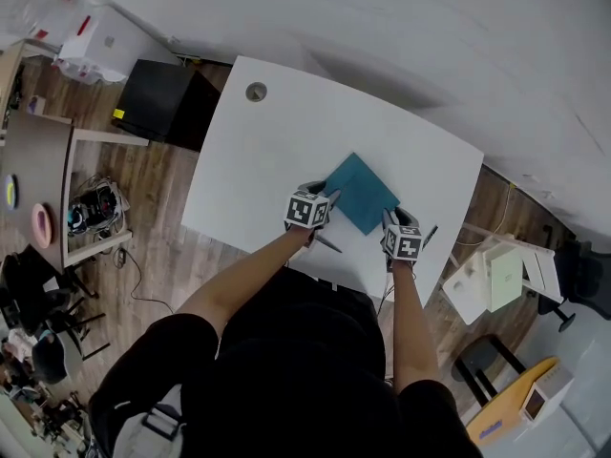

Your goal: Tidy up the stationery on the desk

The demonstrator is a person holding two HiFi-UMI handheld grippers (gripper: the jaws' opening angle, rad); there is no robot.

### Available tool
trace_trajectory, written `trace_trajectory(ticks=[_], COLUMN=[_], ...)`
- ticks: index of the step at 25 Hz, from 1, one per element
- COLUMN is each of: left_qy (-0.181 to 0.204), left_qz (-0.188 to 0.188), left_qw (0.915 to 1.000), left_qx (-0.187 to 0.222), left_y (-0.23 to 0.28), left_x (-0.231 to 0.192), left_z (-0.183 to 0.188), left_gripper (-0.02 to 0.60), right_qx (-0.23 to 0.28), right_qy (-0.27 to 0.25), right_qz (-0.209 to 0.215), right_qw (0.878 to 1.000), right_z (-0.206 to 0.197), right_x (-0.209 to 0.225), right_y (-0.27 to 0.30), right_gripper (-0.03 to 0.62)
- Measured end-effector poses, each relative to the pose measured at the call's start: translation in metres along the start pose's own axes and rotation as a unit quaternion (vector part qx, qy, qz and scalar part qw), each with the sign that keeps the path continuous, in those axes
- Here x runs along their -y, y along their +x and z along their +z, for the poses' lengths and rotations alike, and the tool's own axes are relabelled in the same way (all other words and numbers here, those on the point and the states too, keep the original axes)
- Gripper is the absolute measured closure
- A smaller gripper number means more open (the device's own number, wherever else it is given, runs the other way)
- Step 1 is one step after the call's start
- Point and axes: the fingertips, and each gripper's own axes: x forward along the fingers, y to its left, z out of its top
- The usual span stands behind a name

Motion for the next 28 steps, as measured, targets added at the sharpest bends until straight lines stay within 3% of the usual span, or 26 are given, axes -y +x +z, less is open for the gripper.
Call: trace_trajectory(ticks=[3,6,9,12,17,28], left_qy=[-0.014,-0.031,-0.016,0.013,-0.011,0.02], left_qz=[0.003,0.005,0.003,0.002,0.004,0.034], left_qw=[0.9998,0.9993,0.9995,0.9991,0.9983,0.9988], left_qx=[-0.014,-0.021,-0.026,-0.04,-0.056,-0.029], left_y=[-0.007,-0.011,-0.008,0.001,0.008,0.016], left_x=[0.007,0.013,0.025,0.03,0.026,0.003], left_z=[-0.021,-0.039,-0.047,-0.056,-0.058,-0.005], left_gripper=[0.4,0.4,0.4,0.4,0.4,0.4], right_qx=[0.006,-0.004,-0.015,-0.037,-0.026,-0.047], right_qy=[-0.048,-0.106,-0.131,-0.126,-0.083,-0.031], right_qz=[0.015,0.004,0.021,0.056,0.08,0.111], right_qw=[0.999,0.994,0.991,0.99,0.993,0.992], right_z=[0.031,0.049,0.052,0.04,0.026,-0.024], right_x=[0.008,0.013,0.01,0.0,-0.004,-0.043], right_y=[0.012,0.022,0.032,0.04,0.039,0.019], right_gripper=[0.45,0.45,0.45,0.45,0.451,0.451])
